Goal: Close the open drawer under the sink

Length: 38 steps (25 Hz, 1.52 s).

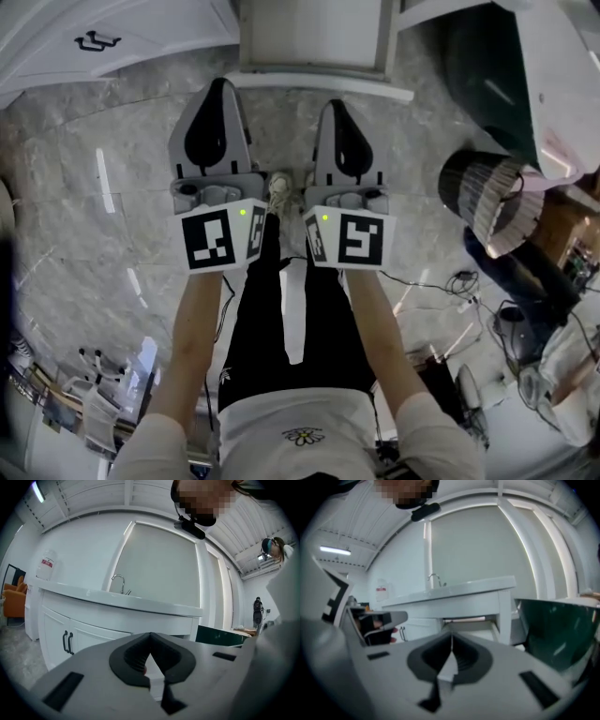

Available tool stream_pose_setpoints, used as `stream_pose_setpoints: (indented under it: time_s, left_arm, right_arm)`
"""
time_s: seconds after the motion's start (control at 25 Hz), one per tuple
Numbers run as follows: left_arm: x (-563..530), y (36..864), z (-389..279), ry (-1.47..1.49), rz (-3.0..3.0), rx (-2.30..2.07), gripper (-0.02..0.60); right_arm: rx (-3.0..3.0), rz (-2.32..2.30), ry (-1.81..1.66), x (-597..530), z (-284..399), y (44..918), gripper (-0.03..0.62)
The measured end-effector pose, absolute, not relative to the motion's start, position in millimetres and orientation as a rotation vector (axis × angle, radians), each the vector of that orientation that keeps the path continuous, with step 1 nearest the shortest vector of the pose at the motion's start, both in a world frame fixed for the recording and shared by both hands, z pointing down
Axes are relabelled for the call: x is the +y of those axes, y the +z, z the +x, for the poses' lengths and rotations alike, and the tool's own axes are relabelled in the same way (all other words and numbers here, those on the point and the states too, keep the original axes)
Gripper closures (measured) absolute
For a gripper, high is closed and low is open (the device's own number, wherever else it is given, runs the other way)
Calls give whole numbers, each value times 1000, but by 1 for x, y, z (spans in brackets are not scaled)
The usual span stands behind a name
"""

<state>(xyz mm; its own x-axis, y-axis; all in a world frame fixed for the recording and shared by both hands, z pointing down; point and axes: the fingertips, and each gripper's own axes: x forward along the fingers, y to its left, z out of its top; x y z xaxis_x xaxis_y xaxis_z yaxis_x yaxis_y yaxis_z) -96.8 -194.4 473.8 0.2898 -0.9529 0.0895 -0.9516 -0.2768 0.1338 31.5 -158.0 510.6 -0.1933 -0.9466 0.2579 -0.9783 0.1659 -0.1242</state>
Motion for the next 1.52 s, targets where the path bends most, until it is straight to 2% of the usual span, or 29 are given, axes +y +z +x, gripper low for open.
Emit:
stream_pose_setpoints:
  time_s: [0.56,0.64,0.8,0.88,1.32,1.52]
  left_arm:
    - [-188,499,-104,76,2331,-1800,560]
    - [-186,503,-107,89,2323,-1803,560]
    - [-184,513,-114,121,2291,-1814,560]
    - [-182,517,-118,128,2280,-1817,560]
    - [-182,528,-130,191,2262,-1833,560]
    - [-183,531,-135,220,2250,-1848,560]
  right_arm:
    - [-2108,1744,470,-159,23,606,558]
    - [-2107,1699,514,-162,17,619,469]
    - [-2049,1695,594,-170,16,641,403]
    - [-2017,1700,630,-175,15,652,392]
    - [-1894,1727,723,-187,20,688,387]
    - [-1871,1749,709,-192,24,693,407]
